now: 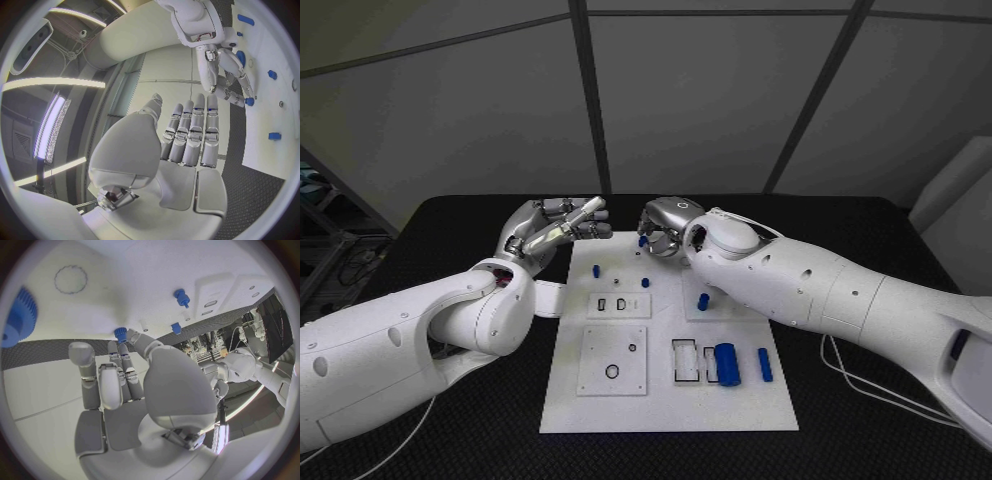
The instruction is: Assemble the parts on the task board
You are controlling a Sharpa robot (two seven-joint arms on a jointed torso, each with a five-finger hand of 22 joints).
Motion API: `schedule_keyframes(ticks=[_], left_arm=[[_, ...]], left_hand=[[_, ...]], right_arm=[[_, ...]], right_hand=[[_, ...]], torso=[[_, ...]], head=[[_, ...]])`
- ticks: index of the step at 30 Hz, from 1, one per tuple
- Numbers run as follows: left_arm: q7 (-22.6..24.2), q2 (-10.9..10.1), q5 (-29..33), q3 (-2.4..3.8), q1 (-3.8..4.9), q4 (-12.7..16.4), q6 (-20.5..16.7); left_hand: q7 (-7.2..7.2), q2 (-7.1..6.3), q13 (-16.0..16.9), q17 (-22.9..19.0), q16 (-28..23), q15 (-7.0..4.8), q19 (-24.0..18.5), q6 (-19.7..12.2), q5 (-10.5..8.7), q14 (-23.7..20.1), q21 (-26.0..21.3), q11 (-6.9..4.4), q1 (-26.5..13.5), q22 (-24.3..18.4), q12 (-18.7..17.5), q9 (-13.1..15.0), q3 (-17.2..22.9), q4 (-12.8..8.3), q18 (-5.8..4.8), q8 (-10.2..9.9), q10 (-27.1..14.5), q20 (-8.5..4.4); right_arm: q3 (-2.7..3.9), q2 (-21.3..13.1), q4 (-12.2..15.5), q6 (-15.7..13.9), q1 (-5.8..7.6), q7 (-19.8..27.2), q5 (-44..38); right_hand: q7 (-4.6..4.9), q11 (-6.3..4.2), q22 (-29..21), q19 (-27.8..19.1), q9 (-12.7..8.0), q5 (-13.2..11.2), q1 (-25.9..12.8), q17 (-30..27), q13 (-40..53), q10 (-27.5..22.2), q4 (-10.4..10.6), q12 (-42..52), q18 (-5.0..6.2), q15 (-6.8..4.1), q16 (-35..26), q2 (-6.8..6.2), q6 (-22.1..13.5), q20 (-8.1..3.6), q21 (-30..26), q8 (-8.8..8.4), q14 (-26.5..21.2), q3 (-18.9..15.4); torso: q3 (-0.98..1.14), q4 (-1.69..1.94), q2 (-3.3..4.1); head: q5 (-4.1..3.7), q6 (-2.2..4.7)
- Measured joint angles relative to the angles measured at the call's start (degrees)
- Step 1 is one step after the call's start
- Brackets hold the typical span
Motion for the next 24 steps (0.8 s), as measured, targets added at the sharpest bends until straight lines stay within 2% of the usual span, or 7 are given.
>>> schedule_keyframes(ticks=[5,6,9,12,17,20,24], left_arm=[[-0.02,-0.21,-0.01,0.00,0.01,-0.05,0.02],[-0.02,-0.27,-0.01,0.00,0.01,-0.05,0.04],[-0.03,-0.48,-0.01,0.00,0.01,-0.07,0.13],[-0.03,-0.69,-0.01,-0.01,0.01,-0.16,0.28],[-0.04,-0.93,-0.01,-0.01,0.00,-0.29,0.59],[-0.04,-0.94,-0.01,-0.01,0.00,-0.46,0.75],[-0.04,-0.90,-0.01,-0.01,0.00,-0.75,0.92]], left_hand=[[0.00,0.00,0.00,0.00,-0.02,0.00,0.00,0.00,0.00,0.00,0.00,0.00,0.00,0.00,0.00,0.00,0.00,0.00,0.00,0.00,0.00,0.00],[0.00,0.00,0.00,0.00,-0.02,0.00,0.00,0.00,0.00,0.00,0.00,0.00,0.00,0.00,0.00,0.00,0.00,0.00,0.01,0.00,0.00,0.00],[0.00,0.03,0.00,0.00,-0.02,0.00,0.00,0.00,0.00,0.00,-0.22,0.00,-0.03,0.00,0.00,0.00,0.00,0.00,0.01,0.00,0.00,0.00],[0.00,0.24,0.00,-0.01,-0.02,0.00,0.00,0.00,0.00,0.00,-0.23,0.00,-0.24,-0.07,0.00,0.00,0.00,0.00,0.01,0.01,0.00,0.00],[0.00,0.24,0.00,-0.01,-0.25,0.00,0.00,0.00,0.00,0.00,-0.23,0.00,-0.24,-0.07,0.00,0.00,0.06,-0.05,0.01,0.01,0.00,0.00],[0.00,0.24,0.00,-0.01,-0.24,0.00,0.00,0.00,0.00,0.00,-0.22,0.00,-0.24,-0.07,0.00,0.00,0.17,-0.16,0.00,0.01,0.00,0.00],[0.00,0.24,0.00,-0.01,-0.24,0.00,0.00,0.00,0.00,0.00,-0.22,0.00,-0.24,-0.07,0.00,0.00,0.17,-0.16,0.00,0.01,0.00,0.00]], right_arm=[[-0.01,-3.42,4.10,-1.02,0.00,-0.16,-0.04],[-0.01,-4.32,4.99,-1.32,0.00,-0.17,-0.04],[0.00,-8.15,8.52,-2.58,0.08,-0.26,0.45],[0.03,-12.58,12.15,-3.93,0.35,-0.30,1.55],[0.06,-19.15,16.93,-4.80,0.53,-0.61,4.36],[0.06,-22.07,18.79,-4.51,0.53,-1.12,6.37],[0.04,-24.49,19.97,-3.24,0.54,-1.89,8.06]], right_hand=[[0.00,-0.02,-0.76,-0.75,0.02,0.00,0.00,-0.63,0.06,0.02,0.20,0.86,0.01,0.00,-0.42,0.00,0.00,0.09,-0.64,0.00,0.00,-0.20],[-0.19,-0.37,-1.47,-1.20,0.09,0.00,0.00,-1.12,0.14,0.38,0.26,1.28,0.01,0.00,-0.71,0.00,0.19,0.08,-1.13,0.00,0.00,-0.27],[-0.82,-1.04,-3.01,-2.15,0.24,0.00,-0.60,-2.31,0.30,1.94,0.73,2.61,0.01,0.00,-1.35,-0.60,0.82,-0.10,-2.13,0.00,0.00,-0.73],[-0.84,-1.47,-3.05,-2.15,0.28,0.00,-1.29,-2.25,0.55,4.00,1.45,3.97,0.00,-0.08,-1.35,-1.29,0.84,-0.10,-2.13,0.02,-0.05,-1.45],[-1.18,-2.67,-1.19,-1.08,0.35,1.31,-2.94,-1.18,2.00,10.16,3.25,7.72,0.00,-1.26,-1.28,-2.94,1.10,-1.17,-1.25,0.35,-0.01,-3.32],[-1.91,-3.67,1.00,0.55,0.33,1.65,-2.74,0.83,4.05,14.21,3.74,10.98,0.01,-2.10,0.03,-3.73,0.37,-1.76,0.15,0.35,-0.01,-5.57],[-2.74,-4.73,5.82,3.56,0.41,3.33,-0.87,4.23,13.51,15.25,5.18,22.22,0.01,-3.12,2.83,-3.92,-0.46,-2.88,3.27,0.69,-0.02,-11.21]], torso=[[0.01,-0.12,-0.03],[0.01,-0.14,-0.03],[0.02,-0.23,-0.07],[0.07,-0.38,-0.12],[0.15,-0.77,-0.16],[0.28,-1.01,-0.19],[0.38,-1.26,-0.19]], head=[[-0.05,0.15],[-0.11,0.16],[-0.18,0.18],[-0.18,0.19],[-0.18,0.52],[-0.06,0.69],[-0.04,0.96]])
